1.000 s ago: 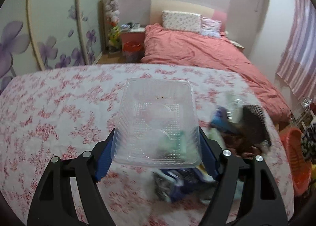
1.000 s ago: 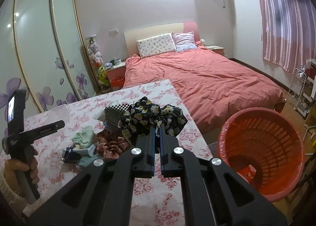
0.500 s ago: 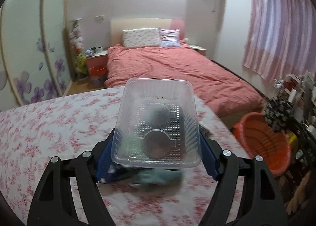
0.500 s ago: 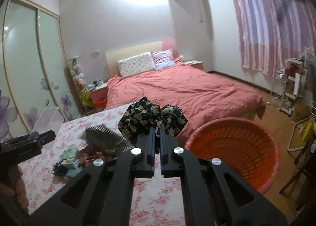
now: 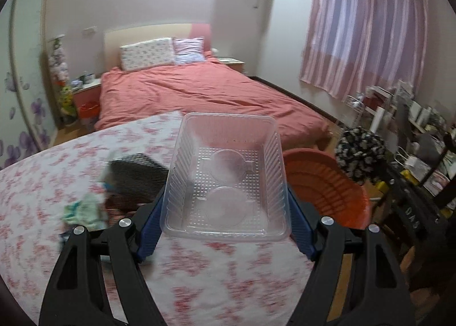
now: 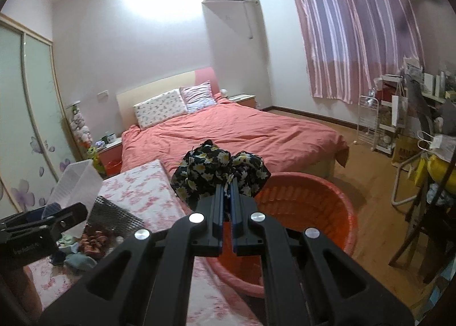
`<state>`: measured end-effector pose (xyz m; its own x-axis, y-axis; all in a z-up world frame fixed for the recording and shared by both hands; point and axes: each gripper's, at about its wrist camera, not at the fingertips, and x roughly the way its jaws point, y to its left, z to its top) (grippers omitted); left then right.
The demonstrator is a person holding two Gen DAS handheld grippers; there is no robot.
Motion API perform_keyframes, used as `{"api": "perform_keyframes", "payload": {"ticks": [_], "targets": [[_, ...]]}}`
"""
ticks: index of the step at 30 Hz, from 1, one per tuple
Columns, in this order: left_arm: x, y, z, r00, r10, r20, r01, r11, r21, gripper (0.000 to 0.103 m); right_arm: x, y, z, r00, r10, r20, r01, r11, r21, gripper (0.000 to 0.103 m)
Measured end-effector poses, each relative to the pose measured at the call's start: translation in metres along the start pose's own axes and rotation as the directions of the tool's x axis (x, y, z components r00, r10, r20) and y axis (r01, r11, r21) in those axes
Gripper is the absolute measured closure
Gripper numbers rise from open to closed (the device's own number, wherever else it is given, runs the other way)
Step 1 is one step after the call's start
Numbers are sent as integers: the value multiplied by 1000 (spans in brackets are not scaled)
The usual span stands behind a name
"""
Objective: Collect trash
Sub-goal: 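Carry the clear tray and floral cloth into the orange basket and release, then return both tools to the clothes pile on the bed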
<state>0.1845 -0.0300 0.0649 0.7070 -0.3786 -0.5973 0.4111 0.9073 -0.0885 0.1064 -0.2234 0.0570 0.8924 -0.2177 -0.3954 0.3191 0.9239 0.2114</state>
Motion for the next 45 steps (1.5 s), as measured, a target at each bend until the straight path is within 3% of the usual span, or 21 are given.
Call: {"api": "perform_keyframes", "payload": {"ticks": [10, 27, 35, 41, 45], "targets": [[26, -53, -1, 992, -119, -30, 121, 991, 55, 28, 7, -46, 2, 1000, -30, -1, 30, 996, 85, 98], [76, -111, -2, 975, -193, -105, 202, 977, 76, 28, 47, -99, 9, 999, -28, -24, 31, 985, 171, 97], [106, -112, -15, 970, -157, -184, 171, 983, 64, 23, 72, -109, 1, 997, -10, -78, 26, 980, 200, 74], [105, -89, -23, 973, -83, -217, 92, 995, 31, 23, 65, -104, -5, 995, -55, -77, 67, 986, 154, 56], [93, -73, -27, 977, -20, -212, 30, 999, 43, 22, 59, -89, -4, 995, -78, -68, 84, 993, 88, 52]]}}
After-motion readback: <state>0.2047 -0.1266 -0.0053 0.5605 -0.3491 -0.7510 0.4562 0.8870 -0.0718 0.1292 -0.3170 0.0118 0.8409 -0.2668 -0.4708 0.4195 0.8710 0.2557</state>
